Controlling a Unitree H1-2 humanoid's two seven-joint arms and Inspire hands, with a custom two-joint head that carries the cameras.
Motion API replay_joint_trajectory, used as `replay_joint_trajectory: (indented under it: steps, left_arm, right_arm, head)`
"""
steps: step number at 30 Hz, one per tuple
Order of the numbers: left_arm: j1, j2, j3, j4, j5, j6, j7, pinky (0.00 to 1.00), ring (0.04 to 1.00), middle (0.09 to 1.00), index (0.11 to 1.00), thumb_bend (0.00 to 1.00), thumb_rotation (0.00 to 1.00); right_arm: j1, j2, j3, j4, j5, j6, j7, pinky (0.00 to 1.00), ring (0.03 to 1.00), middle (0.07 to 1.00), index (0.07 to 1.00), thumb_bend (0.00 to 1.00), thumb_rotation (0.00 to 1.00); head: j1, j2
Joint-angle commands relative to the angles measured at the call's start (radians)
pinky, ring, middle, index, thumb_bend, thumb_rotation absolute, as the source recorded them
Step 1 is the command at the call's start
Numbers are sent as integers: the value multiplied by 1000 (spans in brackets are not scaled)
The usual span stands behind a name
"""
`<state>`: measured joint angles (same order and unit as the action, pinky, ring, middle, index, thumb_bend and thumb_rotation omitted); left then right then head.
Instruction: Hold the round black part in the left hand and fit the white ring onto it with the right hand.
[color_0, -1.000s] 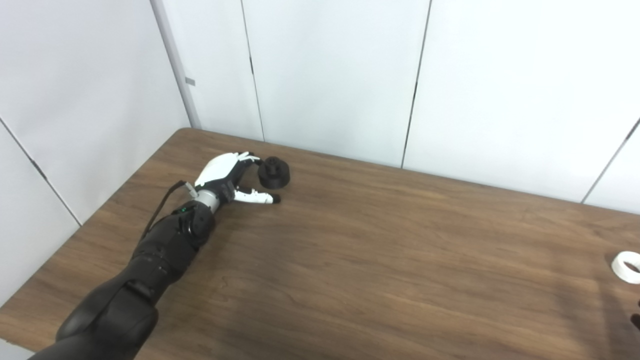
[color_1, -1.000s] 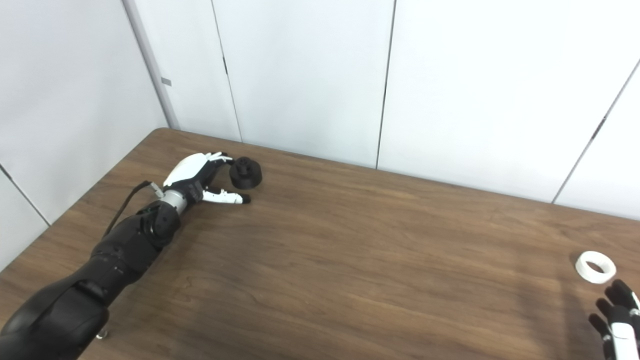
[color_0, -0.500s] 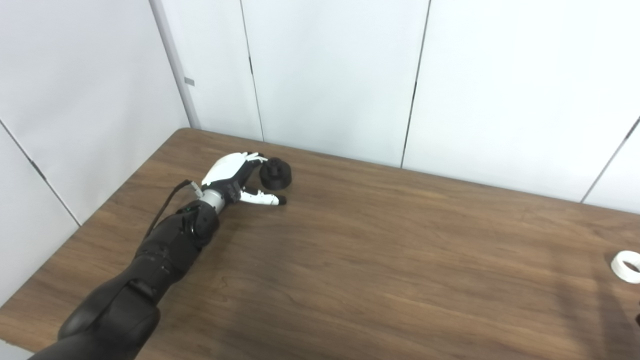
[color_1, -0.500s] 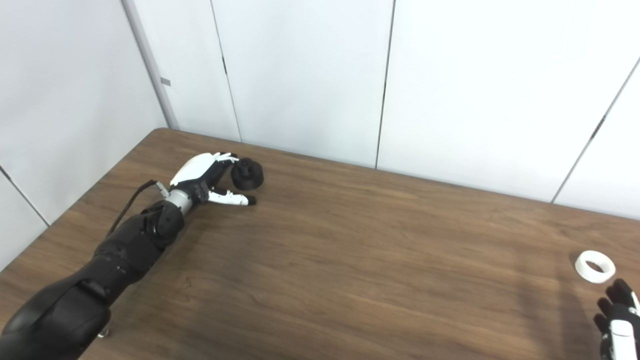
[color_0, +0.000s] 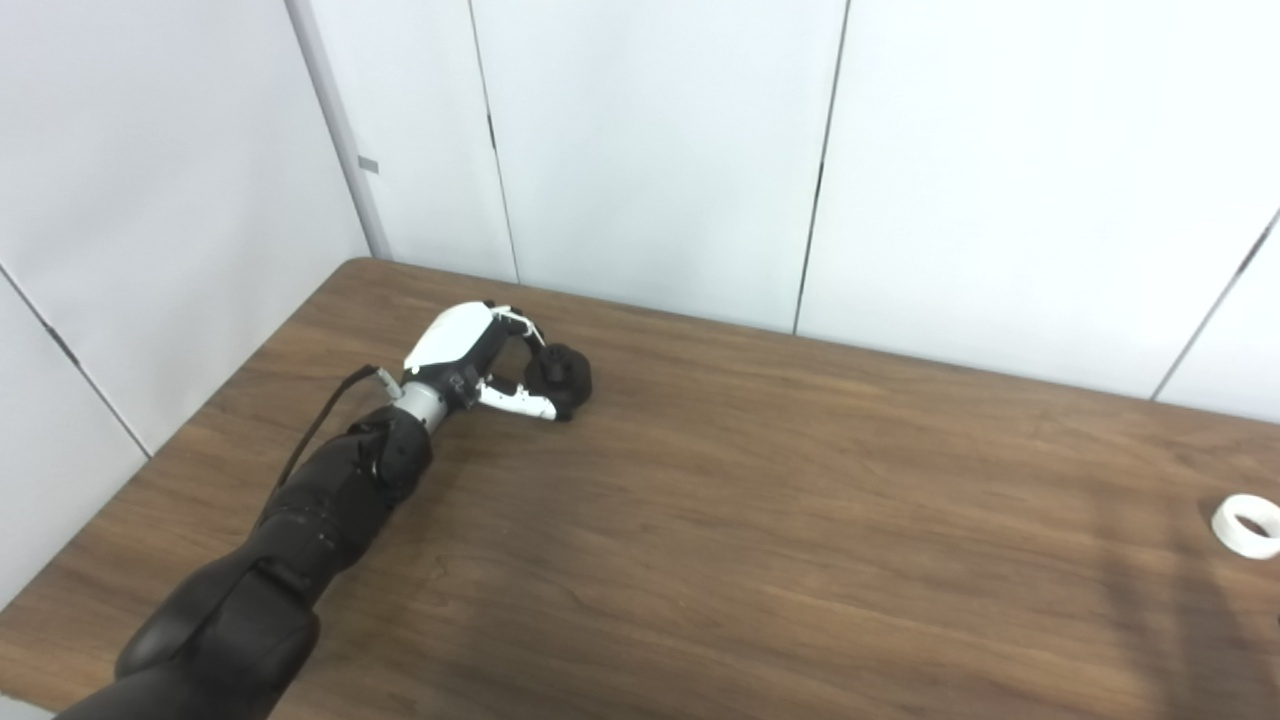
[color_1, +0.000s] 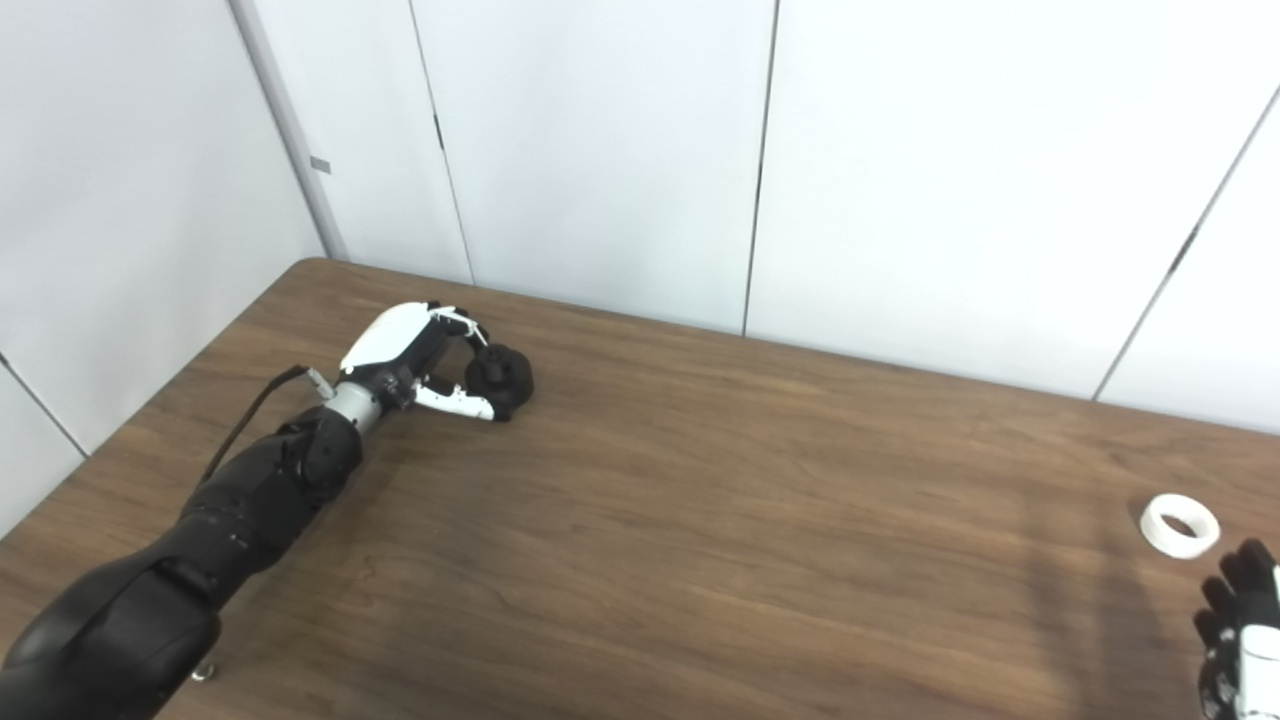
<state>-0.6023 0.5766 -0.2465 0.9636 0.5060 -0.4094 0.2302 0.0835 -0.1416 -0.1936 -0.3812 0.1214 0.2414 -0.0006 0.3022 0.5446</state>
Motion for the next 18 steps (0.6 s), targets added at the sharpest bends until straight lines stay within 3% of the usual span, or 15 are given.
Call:
replay_joint_trajectory:
  steps: [1,6,10,18]
  left_arm:
    - [-33,35,7,-44,4,-34,16,1000,909,761,484,524,55]
    - [-15,38,11,-106,3,-38,-14,1000,915,767,484,524,55]
    - [20,40,13,-201,-6,-48,-60,1000,931,775,484,524,55]
    - [150,-1,-7,-484,-19,-57,-166,1000,943,774,483,524,54]
  right_arm:
    - [-22,0,-1,-50,-1,-5,-7,1000,986,985,982,208,999]
    - [-36,2,1,-72,-3,28,-13,1000,1000,999,995,226,1000]
    - [-39,2,13,-79,-10,29,-9,1000,1000,1000,1000,200,1000]
    - [-25,-10,16,12,-7,-82,13,1000,1000,1000,1000,246,1000]
  head:
    - [-3,2]
    - [-34,6]
    - [-100,13]
    - [-205,15]
